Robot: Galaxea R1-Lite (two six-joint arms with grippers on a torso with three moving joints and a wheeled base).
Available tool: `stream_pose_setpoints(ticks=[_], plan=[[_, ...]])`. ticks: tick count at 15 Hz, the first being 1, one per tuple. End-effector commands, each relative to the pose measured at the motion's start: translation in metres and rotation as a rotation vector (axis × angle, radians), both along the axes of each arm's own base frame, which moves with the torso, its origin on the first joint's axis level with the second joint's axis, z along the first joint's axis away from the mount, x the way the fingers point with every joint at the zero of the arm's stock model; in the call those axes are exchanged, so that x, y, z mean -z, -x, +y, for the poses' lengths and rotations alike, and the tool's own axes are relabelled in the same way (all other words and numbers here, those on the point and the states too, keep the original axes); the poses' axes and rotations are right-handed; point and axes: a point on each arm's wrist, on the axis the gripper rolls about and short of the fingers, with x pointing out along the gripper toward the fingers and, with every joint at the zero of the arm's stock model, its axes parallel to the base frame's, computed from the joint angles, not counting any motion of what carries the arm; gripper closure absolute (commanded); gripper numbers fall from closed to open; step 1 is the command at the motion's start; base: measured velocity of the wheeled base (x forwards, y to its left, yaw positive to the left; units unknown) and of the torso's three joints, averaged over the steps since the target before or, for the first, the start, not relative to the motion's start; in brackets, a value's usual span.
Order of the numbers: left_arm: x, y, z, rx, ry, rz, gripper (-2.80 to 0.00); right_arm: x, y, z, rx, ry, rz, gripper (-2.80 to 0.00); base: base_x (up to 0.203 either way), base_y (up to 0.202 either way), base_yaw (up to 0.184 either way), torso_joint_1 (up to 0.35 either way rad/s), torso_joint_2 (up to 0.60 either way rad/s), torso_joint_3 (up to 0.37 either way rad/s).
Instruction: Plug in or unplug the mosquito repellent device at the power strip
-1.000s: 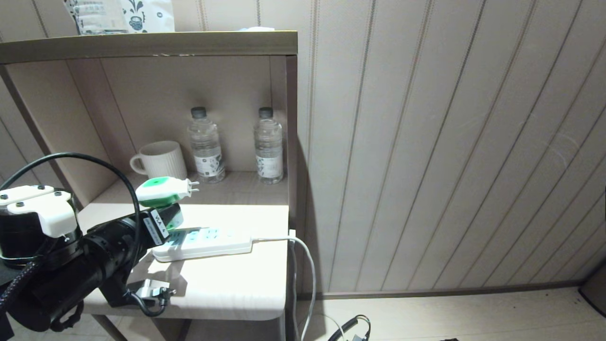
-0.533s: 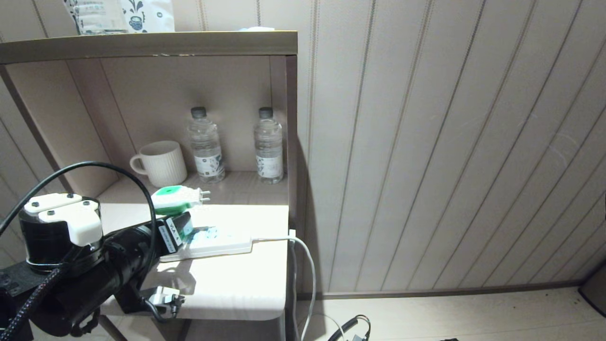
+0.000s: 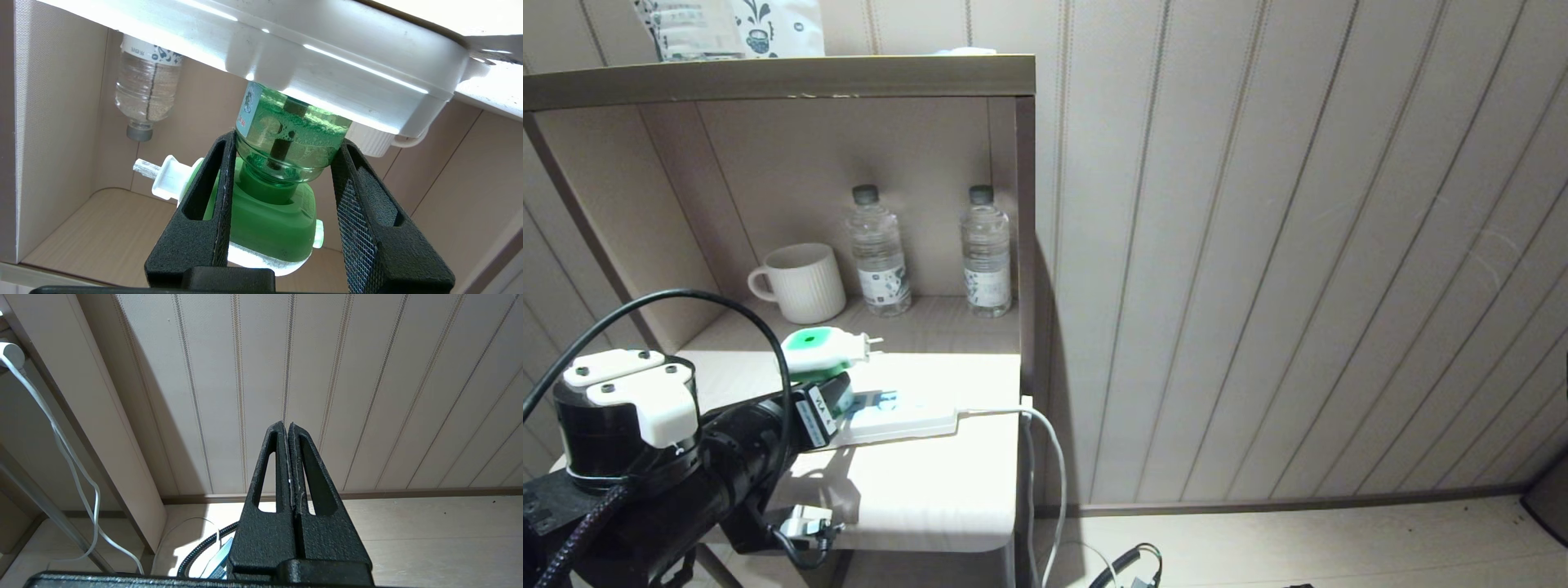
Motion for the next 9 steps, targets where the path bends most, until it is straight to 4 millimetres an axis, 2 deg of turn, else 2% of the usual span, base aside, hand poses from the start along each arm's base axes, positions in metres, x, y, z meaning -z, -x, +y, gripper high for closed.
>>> stream_pose_setpoints(ticks=[1,9], plan=[[-0.0003,0.0006,-0.0009,0.008,-0.013,-0.005,0.0,0.0,-0.0001,0.0,0.001,0.0,0.001,0.0,0.0,0.0,0.0,0.0,0.0,0.0],[-0.0037,0.0018,-0.0005,0.007,-0.005,-0.019,0.0,0.0001,0.0001,0.0,0.001,0.0,0.0,0.0,0.0,0.0,0.0,0.0,0.0,0.0]])
